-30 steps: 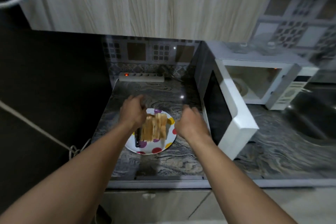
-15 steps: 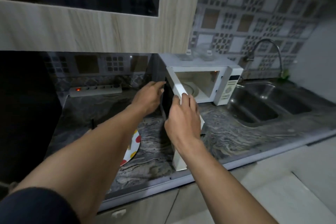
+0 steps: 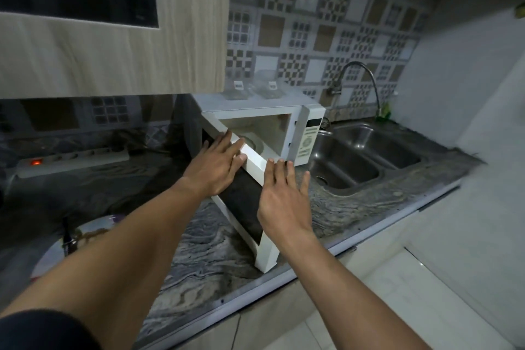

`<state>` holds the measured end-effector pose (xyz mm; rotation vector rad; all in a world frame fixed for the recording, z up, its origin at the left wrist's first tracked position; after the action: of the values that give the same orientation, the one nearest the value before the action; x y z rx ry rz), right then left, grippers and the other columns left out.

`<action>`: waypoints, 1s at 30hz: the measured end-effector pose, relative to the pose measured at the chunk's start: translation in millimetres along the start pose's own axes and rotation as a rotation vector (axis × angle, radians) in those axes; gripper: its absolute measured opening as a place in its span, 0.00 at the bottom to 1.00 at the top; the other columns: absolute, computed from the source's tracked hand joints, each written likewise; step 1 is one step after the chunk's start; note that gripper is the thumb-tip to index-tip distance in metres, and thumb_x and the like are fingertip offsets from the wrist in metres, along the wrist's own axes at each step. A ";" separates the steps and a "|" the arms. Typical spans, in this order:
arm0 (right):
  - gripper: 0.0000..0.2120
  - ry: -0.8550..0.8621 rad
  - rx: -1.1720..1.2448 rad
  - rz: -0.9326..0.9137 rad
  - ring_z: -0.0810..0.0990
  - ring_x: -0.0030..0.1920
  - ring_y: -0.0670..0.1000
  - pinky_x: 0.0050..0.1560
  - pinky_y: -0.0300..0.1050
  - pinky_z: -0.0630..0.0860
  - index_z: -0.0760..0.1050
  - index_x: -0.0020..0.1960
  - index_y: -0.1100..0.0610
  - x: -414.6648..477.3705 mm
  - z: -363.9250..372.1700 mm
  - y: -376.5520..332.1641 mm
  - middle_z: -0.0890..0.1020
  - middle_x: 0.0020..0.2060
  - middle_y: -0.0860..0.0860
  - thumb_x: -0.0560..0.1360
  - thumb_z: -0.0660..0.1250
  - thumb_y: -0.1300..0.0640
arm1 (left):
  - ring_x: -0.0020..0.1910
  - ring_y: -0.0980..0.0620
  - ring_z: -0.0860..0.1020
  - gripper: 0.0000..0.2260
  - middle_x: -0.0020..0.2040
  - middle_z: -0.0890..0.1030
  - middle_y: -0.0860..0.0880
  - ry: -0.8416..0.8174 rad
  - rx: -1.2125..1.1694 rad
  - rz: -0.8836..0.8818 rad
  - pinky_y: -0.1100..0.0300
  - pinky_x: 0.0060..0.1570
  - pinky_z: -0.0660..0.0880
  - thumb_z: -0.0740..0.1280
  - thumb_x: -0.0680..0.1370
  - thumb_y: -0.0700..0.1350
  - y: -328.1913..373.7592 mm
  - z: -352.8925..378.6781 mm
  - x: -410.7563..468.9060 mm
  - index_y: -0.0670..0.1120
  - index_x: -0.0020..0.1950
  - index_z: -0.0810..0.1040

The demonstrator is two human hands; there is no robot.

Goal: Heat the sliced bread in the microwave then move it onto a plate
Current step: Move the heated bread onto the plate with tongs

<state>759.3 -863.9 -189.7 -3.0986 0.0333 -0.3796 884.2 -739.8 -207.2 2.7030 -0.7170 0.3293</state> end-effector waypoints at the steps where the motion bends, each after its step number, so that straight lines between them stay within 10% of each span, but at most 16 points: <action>1: 0.31 -0.007 -0.005 -0.007 0.42 0.80 0.60 0.77 0.67 0.41 0.41 0.81 0.62 4.2 0.8 10.6 0.48 0.81 0.60 0.82 0.51 0.62 | 0.80 0.49 0.46 0.26 0.81 0.49 0.46 0.001 0.006 0.000 0.42 0.76 0.50 0.44 0.83 0.59 4.7 3.7 3.6 0.52 0.80 0.53; 30: 0.33 0.009 -0.015 -0.286 0.33 0.79 0.59 0.73 0.70 0.32 0.36 0.81 0.59 246.2 59.4 200.5 0.40 0.80 0.59 0.82 0.51 0.58 | 0.80 0.42 0.45 0.30 0.81 0.50 0.42 0.243 0.380 -0.443 0.33 0.73 0.43 0.43 0.81 0.63 51.4 82.3 157.2 0.51 0.81 0.52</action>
<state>1008.7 -1069.2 -192.4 -3.1198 -0.4120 -0.3999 1002.3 -881.0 -223.0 2.9911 0.0262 0.7216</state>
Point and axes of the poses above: each hand's wrist, its own x-axis towards the middle knuckle, its own z-axis out of the palm, y = z × x, the point moved 6 cm from there along x, towards the middle knuckle
